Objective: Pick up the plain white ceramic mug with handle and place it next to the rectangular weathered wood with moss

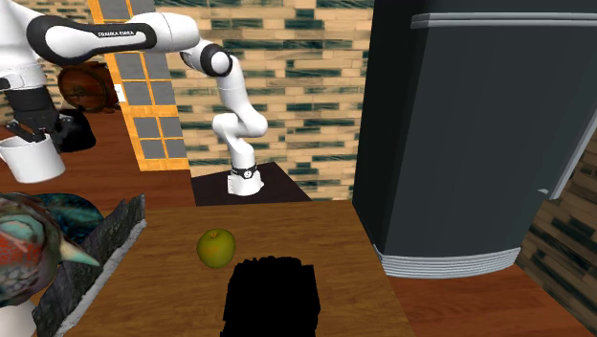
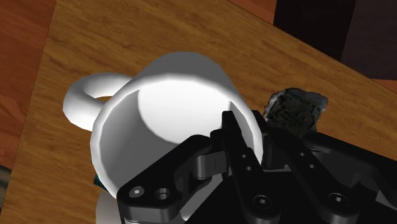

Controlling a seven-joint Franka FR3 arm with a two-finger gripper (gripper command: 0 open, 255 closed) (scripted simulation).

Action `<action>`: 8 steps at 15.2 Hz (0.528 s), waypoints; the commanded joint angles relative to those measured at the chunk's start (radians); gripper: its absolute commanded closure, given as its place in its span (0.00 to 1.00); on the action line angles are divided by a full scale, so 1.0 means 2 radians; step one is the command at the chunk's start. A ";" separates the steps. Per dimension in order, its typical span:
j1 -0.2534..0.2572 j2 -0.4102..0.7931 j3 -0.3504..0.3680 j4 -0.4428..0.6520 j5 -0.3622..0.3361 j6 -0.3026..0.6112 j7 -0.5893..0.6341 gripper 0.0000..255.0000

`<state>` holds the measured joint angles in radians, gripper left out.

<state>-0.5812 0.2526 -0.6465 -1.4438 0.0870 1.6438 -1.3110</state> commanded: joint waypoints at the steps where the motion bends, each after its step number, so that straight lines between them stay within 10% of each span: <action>1: -0.028 0.035 -0.005 0.043 0.022 -0.014 -0.029 1.00; 5: -0.110 0.130 -0.003 0.175 0.076 -0.060 -0.079 1.00; 8: -0.102 0.122 -0.002 0.142 0.071 -0.034 -0.079 1.00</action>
<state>-0.7854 0.4961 -0.6500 -1.1499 0.2283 1.5645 -1.4651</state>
